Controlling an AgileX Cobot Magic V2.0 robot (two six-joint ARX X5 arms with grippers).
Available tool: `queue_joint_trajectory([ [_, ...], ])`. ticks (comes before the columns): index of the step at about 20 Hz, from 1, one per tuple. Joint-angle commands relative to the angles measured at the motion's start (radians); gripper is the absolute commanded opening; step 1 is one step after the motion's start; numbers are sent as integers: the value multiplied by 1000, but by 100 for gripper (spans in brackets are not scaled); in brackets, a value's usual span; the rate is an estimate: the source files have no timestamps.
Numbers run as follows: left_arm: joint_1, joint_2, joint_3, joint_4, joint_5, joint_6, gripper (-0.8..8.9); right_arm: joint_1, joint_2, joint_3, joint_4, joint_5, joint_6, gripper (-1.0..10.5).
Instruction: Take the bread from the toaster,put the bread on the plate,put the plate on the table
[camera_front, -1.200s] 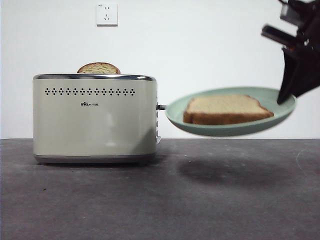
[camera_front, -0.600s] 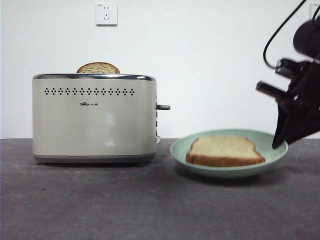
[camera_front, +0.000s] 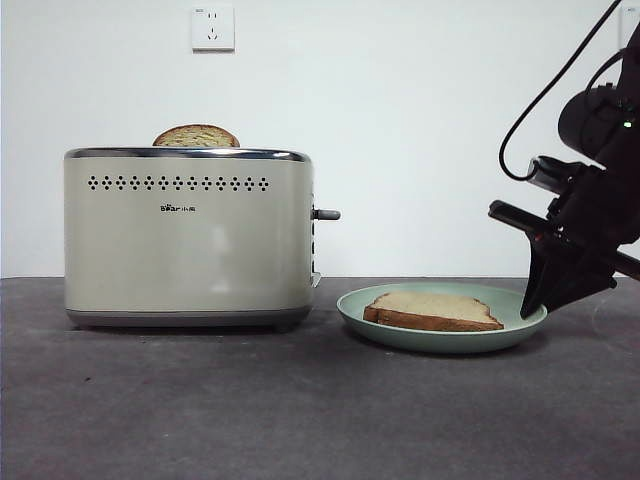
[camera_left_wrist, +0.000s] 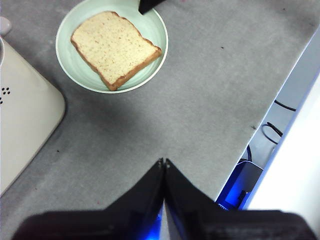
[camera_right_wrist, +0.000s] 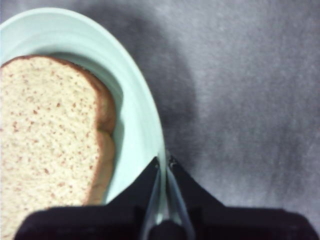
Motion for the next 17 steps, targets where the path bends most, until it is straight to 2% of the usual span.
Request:
queue_joint_trajectory([
  [1,-4,0,-5,6,0,-13,-8,-1,17,-1,11,28,-43,1],
  [2,-4,0,-5,6,0,-13,-8,-1,17,-1,24,27,-42,70],
  [5,-4,0,-5,5,0,-13,-8,0,17,-1,27,26,-42,468],
  [6,-4,0,-5,6,0,-13,-8,0,13,0,24,23,-41,520],
  [11,-4,0,-5,5,0,-12,-8,1,-143,-1,-76,19,-46,522],
  [15,-4,0,-5,6,-1,-10,-8,53,-388,-1,-316,16,-114,501],
  [17,-4,0,-5,6,-1,-6,-8,110,-510,-1,-453,-20,-132,501],
])
